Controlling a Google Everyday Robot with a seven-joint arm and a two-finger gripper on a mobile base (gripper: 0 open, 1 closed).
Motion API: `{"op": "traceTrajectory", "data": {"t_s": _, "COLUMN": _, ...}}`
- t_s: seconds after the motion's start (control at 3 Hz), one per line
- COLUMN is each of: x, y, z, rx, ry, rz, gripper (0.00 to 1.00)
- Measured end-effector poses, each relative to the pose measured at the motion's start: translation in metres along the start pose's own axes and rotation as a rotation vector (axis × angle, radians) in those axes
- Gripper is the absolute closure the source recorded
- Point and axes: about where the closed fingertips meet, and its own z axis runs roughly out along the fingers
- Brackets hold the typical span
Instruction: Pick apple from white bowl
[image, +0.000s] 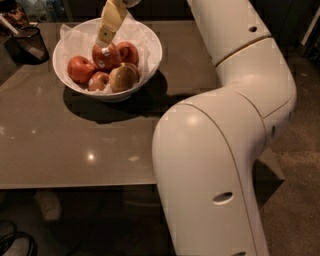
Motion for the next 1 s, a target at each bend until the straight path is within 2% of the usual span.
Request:
{"op": "traceTrajectory", "data": {"t_s": 0.67, "x": -0.002, "y": 0.003, "z": 0.030, "rx": -0.078, "ry": -0.032, "rz": 0.056, "gripper": 0.15}}
{"op": "traceTrajectory", "data": {"t_s": 1.0, "x": -0.001, "y": 0.003, "z": 0.039, "rx": -0.100, "ry": -0.045, "rz": 0.082, "gripper": 0.15}}
